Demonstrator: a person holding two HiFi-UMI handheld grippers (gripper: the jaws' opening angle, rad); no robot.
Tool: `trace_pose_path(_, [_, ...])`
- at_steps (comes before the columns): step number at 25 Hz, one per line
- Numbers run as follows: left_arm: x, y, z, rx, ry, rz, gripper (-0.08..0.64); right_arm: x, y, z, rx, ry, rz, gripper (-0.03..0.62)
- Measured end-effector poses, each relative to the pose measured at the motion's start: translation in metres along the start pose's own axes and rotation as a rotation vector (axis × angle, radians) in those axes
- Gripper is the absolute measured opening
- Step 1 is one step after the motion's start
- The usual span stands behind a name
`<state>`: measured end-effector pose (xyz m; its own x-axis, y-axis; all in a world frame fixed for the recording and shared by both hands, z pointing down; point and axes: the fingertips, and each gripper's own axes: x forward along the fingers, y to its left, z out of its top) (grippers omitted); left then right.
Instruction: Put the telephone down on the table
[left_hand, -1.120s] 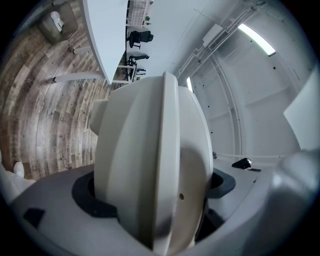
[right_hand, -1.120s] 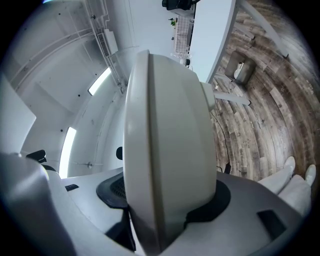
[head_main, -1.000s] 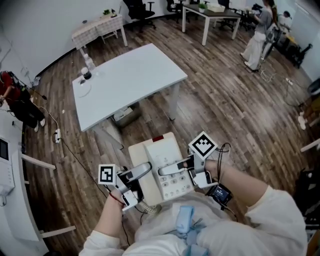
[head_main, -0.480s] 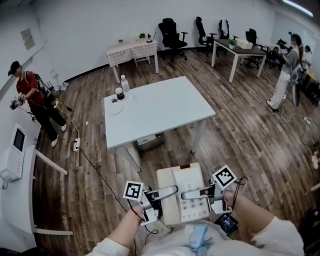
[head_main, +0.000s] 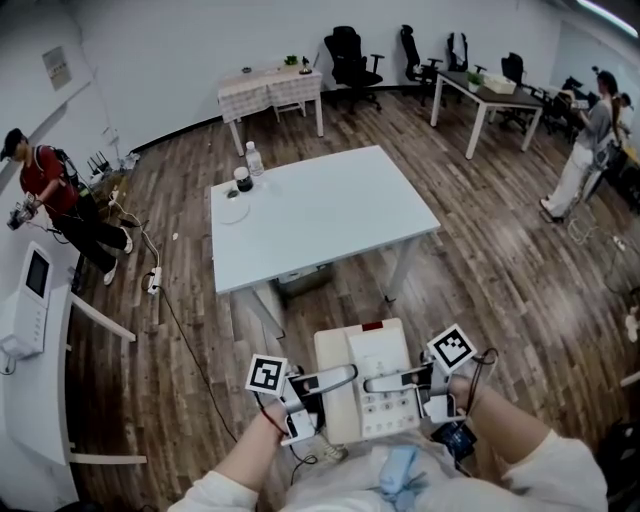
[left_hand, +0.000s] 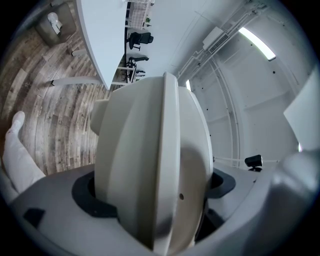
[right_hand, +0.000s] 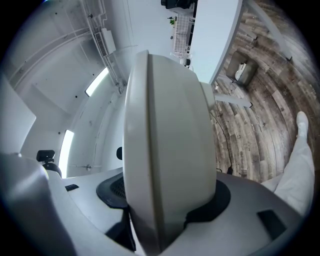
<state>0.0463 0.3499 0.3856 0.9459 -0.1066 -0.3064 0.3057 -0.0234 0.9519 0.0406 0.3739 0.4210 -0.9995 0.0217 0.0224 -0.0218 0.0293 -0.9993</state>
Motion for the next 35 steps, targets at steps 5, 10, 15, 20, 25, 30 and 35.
trace_pose_path(5, [0.002,0.002,0.034,0.001,-0.020,0.006,0.472,0.001,-0.002,0.033,0.011,0.020,0.012,0.280])
trace_pose_path(10, [0.005,0.006,0.083,0.014,-0.048,0.018,0.472,0.000,-0.008,0.082,0.010,0.047,0.018,0.281])
trace_pose_path(15, [0.017,0.007,0.133,0.017,-0.077,0.017,0.472,-0.008,-0.007,0.134,0.001,0.079,0.024,0.281])
trace_pose_path(20, [0.030,0.002,0.178,0.028,-0.088,0.012,0.472,-0.015,0.000,0.179,0.005,0.090,0.018,0.281])
trace_pose_path(25, [0.044,0.004,0.217,0.018,-0.098,0.011,0.472,-0.025,0.000,0.220,0.002,0.103,0.018,0.281])
trace_pose_path(30, [0.053,0.007,0.251,0.019,-0.106,0.014,0.472,-0.032,-0.002,0.254,0.010,0.109,0.016,0.279])
trace_pose_path(35, [0.058,0.011,0.281,0.017,-0.119,0.017,0.472,-0.035,-0.003,0.284,0.014,0.119,0.025,0.279])
